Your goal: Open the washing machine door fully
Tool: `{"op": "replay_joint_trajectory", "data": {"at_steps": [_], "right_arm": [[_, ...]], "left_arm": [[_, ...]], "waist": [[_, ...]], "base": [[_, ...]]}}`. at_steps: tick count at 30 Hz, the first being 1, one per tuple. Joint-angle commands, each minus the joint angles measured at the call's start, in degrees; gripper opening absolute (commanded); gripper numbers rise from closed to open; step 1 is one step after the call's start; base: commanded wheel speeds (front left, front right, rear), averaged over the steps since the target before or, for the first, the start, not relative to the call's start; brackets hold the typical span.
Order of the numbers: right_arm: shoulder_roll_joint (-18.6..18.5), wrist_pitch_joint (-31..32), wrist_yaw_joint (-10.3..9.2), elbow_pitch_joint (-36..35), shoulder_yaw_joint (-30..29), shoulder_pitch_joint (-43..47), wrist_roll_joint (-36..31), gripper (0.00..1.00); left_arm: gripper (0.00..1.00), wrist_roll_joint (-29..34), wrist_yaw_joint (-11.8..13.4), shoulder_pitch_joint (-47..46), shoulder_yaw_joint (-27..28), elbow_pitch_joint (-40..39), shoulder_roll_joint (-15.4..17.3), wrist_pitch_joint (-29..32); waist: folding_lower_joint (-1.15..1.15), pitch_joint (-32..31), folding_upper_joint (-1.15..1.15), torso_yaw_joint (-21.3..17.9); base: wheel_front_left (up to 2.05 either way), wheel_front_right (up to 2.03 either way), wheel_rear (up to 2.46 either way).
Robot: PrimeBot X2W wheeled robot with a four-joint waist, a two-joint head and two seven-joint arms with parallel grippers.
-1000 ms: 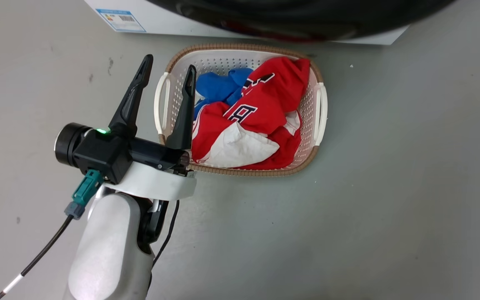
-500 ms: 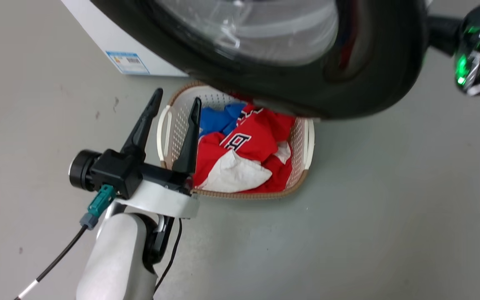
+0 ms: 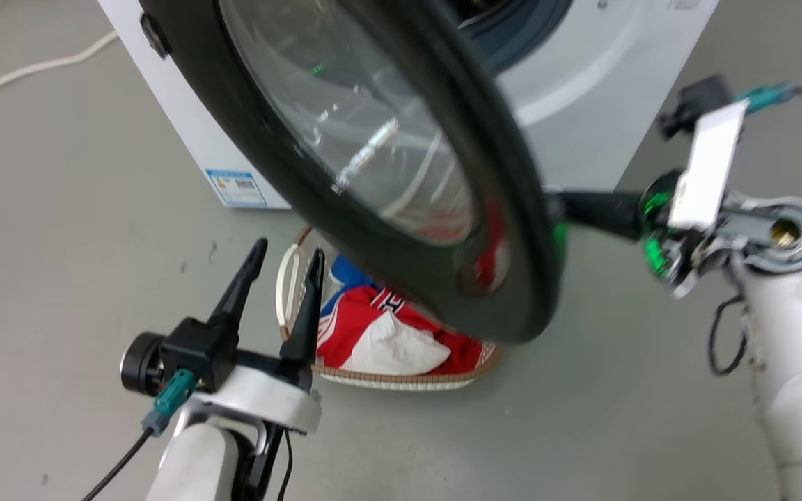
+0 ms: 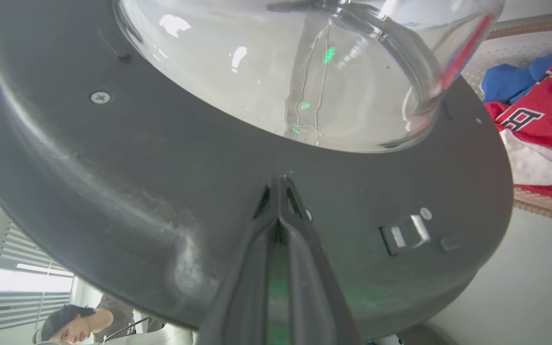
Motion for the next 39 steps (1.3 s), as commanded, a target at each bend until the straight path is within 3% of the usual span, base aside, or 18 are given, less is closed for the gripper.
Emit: {"op": "replay_joint_trajectory", "data": {"at_steps": [1, 9, 18, 25, 26, 31, 37, 38, 39], "right_arm": [[1.58, 0.58, 0.14, -1.14, 0.50, 2.55, 0.61, 0.00], [4.80, -0.15, 0.14, -3.81, 1.70, 9.57, -0.25, 0.00], [5.97, -3.77, 0.14, -6.48, 0.86, 13.19, -1.25, 0.00], [6.34, -23.01, 0.14, -15.01, -3.72, 17.03, -6.64, 0.00], [6.07, -30.51, 0.14, -18.12, -6.00, 20.15, -8.00, 0.00], [5.88, -40.72, 0.14, -21.69, -12.04, 25.89, -7.53, 0.00], [5.74, -47.85, 0.15, -26.30, -17.59, 33.73, -6.81, 0.00], [5.80, -48.72, 0.15, -27.02, -18.22, 35.19, -6.89, 0.05], [5.85, -49.53, 0.15, -27.58, -18.73, 36.69, -7.26, 0.28]], "left_arm": [[1.00, -0.26, 0.04, 1.42, 0.13, 0.31, 0.47, -0.15], [1.00, -0.85, 0.04, 4.35, -0.87, 1.23, 1.13, -0.15], [1.00, -1.22, 0.04, 5.72, -1.21, 1.29, 1.20, -0.15], [1.00, -1.34, 0.04, 5.78, -0.38, 1.55, 1.14, -0.15], [1.00, -1.31, 0.04, 6.02, 0.33, 1.59, 1.14, -0.15], [1.00, -0.95, 0.04, 6.23, 1.48, 1.49, 1.17, -0.14], [1.00, -0.58, 0.04, 6.88, 2.91, 1.28, 1.04, -0.15], [1.00, -0.47, 0.04, 6.93, 3.05, 1.28, 1.02, -0.15], [1.00, -0.37, 0.04, 7.07, 3.20, 1.34, 1.00, -0.15]], "waist": [[0.00, -2.44, 0.00, 0.02], [0.00, -6.48, 0.00, 1.23], [0.00, -7.67, 0.00, 1.24], [0.00, -8.29, 0.00, 0.02], [0.00, -8.82, 0.00, -0.54], [0.00, -9.70, 0.00, -1.73], [0.00, -10.47, 0.00, -3.02], [0.00, -10.62, 0.00, -3.12], [0.00, -10.83, 0.00, -3.22]], "base": [[0.00, 0.00, 0.00], [0.00, 0.00, 0.00], [0.00, 0.00, 0.00], [0.00, 0.00, 0.00], [0.00, 0.00, 0.00], [0.00, 0.00, 0.00], [0.00, 0.00, 0.00], [0.00, 0.00, 0.00], [0.00, 0.00, 0.00]]}}
